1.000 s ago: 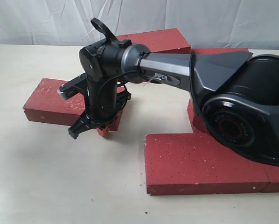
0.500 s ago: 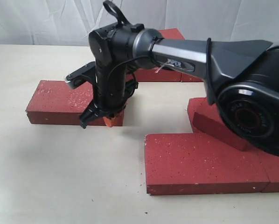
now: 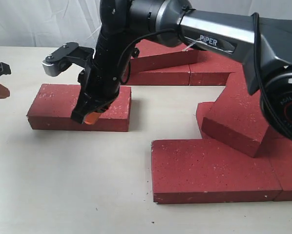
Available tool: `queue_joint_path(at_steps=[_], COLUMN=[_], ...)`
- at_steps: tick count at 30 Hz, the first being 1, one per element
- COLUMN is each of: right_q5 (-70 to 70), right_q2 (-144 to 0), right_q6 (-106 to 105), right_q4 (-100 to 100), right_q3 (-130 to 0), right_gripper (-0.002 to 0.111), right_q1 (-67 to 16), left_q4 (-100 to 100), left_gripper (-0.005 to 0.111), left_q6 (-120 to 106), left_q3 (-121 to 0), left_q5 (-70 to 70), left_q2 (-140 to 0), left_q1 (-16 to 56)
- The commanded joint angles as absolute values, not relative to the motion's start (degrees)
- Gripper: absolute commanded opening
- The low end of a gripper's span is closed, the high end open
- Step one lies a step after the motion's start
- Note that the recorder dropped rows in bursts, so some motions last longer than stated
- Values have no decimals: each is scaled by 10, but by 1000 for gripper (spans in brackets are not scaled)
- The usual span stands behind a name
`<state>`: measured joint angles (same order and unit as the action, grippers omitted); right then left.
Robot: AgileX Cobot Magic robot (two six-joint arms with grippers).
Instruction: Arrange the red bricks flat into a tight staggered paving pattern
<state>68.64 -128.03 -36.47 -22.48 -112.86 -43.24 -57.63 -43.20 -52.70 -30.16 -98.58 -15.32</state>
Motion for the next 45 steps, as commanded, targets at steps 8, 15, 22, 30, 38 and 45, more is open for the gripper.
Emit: queue_joint_path(at_steps=[8,15,22,30,38,45], right_q5=[585,582,565,546,549,538], right_q2=[-1352,-1365,-1365,-1365,-1365,-1365], right_q6=[-396,-375,-341,-312,-310,-310], right_q4=[-202,-128,-65,-42,-70,-115], right_q3=[-1131,-1131,-1131,-1131,-1131,-1131], right_gripper=[-1,-1,-1,-1,-1,-1], right_q1=[-433,-433,-433,-419,-396,-394], left_q4=[-615,-621,-664,-683,-693,-752], left_gripper=[0,0,0,0,0,0], left_q6=[-447,-455,-490,-504,-517,-576], left_q3=[-564,-566,-566,-569,-591,-607], left_q5=[-332,-324,-310,-284,-275,-259], left_q2=[-1088,-1096,-1097,-1097,-1097,-1098], left_q1=[-114,-90,-65,-33,-15,-15])
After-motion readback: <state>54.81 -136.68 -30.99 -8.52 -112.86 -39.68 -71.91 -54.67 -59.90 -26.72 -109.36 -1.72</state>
